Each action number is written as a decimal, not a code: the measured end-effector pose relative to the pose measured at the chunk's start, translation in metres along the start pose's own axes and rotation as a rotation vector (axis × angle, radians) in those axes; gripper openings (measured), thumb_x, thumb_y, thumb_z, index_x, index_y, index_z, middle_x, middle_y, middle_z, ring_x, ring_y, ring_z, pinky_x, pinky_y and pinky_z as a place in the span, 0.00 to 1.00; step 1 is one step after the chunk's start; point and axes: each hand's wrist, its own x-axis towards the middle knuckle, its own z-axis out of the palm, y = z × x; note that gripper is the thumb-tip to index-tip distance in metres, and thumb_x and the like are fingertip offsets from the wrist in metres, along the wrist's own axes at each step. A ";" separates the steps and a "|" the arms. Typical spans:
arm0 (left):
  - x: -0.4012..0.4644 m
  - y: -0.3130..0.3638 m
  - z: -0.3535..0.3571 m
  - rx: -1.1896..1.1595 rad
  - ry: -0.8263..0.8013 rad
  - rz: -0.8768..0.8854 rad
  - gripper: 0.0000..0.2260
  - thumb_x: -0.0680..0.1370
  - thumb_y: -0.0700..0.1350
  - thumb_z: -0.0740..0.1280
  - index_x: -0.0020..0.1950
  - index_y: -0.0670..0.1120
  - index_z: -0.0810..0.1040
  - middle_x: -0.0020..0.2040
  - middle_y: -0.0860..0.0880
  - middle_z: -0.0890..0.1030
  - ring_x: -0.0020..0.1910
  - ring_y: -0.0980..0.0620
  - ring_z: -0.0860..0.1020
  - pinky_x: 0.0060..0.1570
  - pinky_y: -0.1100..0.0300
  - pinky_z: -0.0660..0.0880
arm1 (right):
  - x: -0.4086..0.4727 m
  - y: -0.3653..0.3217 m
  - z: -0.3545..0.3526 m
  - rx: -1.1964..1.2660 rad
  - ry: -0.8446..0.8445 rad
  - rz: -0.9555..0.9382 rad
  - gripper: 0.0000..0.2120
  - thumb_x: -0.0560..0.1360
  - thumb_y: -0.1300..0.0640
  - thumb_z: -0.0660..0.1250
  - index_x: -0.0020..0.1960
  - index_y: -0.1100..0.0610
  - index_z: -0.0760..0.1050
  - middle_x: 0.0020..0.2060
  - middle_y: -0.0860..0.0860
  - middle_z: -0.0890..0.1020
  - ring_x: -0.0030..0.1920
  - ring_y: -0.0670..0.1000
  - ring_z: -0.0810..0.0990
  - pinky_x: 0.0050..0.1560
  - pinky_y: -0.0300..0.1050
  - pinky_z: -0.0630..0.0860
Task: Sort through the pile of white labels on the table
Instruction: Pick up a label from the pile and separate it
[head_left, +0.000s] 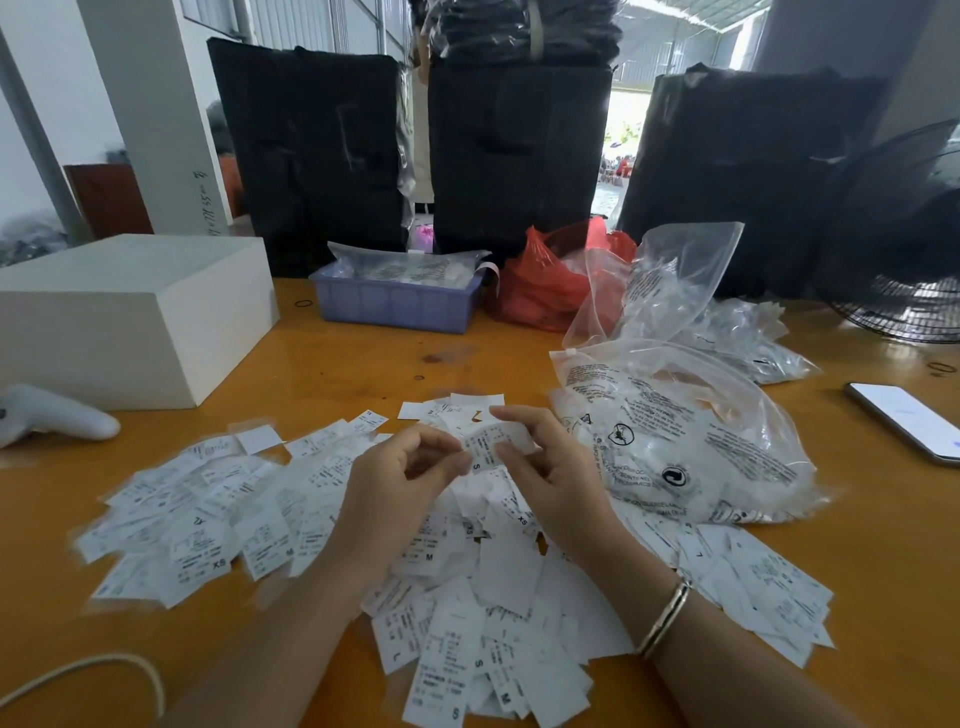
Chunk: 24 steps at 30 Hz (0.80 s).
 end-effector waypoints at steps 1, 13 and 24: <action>0.000 0.000 0.000 -0.011 -0.006 -0.006 0.04 0.72 0.45 0.73 0.43 0.53 0.80 0.39 0.60 0.83 0.40 0.63 0.81 0.41 0.74 0.74 | 0.001 0.001 0.000 -0.001 0.008 -0.003 0.19 0.78 0.65 0.63 0.55 0.40 0.71 0.22 0.40 0.70 0.20 0.42 0.63 0.23 0.29 0.57; -0.001 0.001 0.000 -0.107 -0.011 -0.011 0.10 0.68 0.54 0.68 0.44 0.50 0.81 0.38 0.56 0.84 0.38 0.61 0.82 0.39 0.74 0.74 | 0.000 0.006 0.004 -0.109 0.045 -0.041 0.20 0.77 0.64 0.63 0.54 0.38 0.70 0.26 0.43 0.71 0.22 0.44 0.65 0.24 0.31 0.59; 0.000 -0.003 -0.002 0.082 -0.007 0.080 0.10 0.70 0.58 0.67 0.41 0.55 0.82 0.40 0.57 0.81 0.41 0.61 0.78 0.39 0.72 0.73 | -0.004 0.004 0.010 -0.138 -0.087 -0.062 0.22 0.77 0.64 0.61 0.66 0.44 0.67 0.25 0.39 0.70 0.24 0.44 0.67 0.26 0.35 0.65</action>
